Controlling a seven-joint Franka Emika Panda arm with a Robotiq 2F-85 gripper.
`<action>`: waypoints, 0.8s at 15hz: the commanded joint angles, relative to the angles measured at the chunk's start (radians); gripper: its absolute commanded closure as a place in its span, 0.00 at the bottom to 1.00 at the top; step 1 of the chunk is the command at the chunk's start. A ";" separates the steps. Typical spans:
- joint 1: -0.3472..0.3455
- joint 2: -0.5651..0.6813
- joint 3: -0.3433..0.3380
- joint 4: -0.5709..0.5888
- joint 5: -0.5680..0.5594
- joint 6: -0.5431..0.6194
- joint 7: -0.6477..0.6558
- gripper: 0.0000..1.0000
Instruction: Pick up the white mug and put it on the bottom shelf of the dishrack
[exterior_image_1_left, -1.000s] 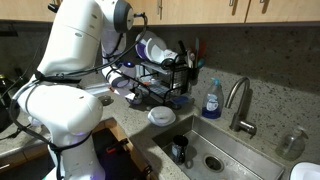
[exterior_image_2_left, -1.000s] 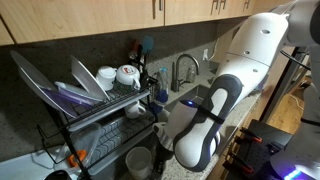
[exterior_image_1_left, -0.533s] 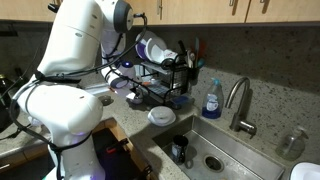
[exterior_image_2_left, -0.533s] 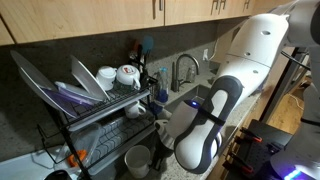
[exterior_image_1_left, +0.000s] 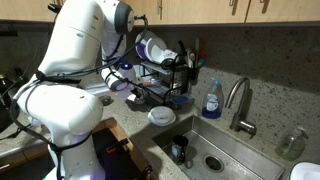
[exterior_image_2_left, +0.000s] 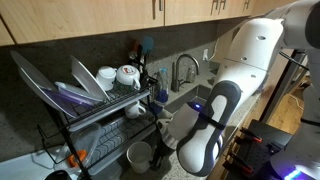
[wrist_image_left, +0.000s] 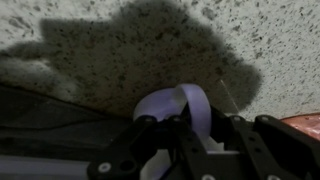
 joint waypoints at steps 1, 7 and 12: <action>0.075 0.005 -0.113 -0.034 -0.222 0.058 0.264 0.97; 0.141 -0.001 -0.214 -0.049 -0.406 0.069 0.485 0.97; 0.127 -0.036 -0.203 -0.071 -0.449 0.049 0.535 0.97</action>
